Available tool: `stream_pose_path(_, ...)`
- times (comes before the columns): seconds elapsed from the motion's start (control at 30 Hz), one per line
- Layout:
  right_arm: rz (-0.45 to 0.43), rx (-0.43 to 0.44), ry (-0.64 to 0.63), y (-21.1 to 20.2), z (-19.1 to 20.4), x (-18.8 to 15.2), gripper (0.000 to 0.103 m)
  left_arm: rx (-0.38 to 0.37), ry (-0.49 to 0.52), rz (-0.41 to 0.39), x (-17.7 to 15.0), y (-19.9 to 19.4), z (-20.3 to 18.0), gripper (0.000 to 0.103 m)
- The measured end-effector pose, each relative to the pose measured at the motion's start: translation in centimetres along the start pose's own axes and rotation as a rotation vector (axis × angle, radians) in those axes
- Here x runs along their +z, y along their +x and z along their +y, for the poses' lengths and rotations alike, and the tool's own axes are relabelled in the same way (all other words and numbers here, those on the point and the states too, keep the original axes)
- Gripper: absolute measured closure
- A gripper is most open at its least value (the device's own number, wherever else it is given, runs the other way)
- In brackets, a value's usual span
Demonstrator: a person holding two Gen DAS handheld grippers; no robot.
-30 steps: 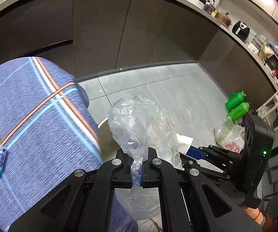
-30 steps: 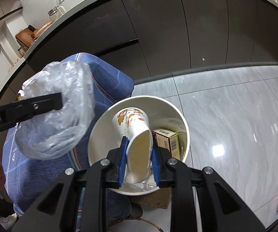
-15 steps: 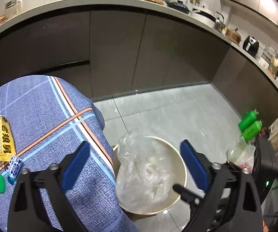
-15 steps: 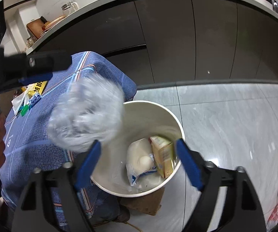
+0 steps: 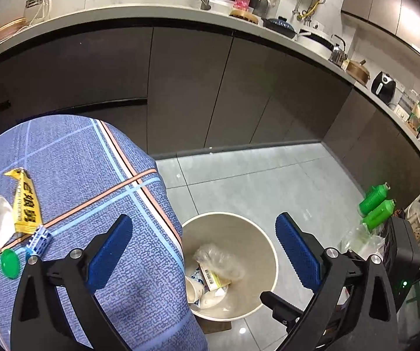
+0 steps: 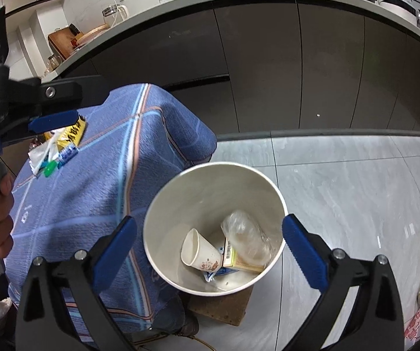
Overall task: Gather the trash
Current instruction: 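Move both tools back over the table toward the remaining trash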
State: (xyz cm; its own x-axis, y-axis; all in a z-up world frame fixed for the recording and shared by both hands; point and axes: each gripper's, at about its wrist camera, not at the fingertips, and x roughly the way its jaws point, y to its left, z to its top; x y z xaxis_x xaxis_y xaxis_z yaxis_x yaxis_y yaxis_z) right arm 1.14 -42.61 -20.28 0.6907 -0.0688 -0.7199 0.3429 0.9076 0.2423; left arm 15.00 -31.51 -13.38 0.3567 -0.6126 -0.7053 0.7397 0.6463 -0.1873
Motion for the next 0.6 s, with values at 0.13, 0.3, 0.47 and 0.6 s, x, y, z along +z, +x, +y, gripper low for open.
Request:
stream_pose_path(0.13,-0.031,0.004,-0.006,-1.5,0.8,0.6,0.003,0.006,-0.012,-0.024,0.1,-2.5,0.4,0.008)
stream_pose_path(0.3,-0.063,0.020,-0.049,-3.6,2.4,1.1,0.003,0.059,-0.081,-0.020,-1.0,-5.6,3.0,0.008)
stream_pose_path(0.47,-0.065,0.027,-0.106,-4.7,4.8,1.1,0.003,0.148,-0.180,-0.007,-3.6,-8.7,7.6,0.008)
stream_pose_path(0.6,-0.073,0.045,-0.124,-5.1,6.8,1.3,0.003,0.213,-0.266,-0.005,-6.0,-11.2,10.8,0.008)
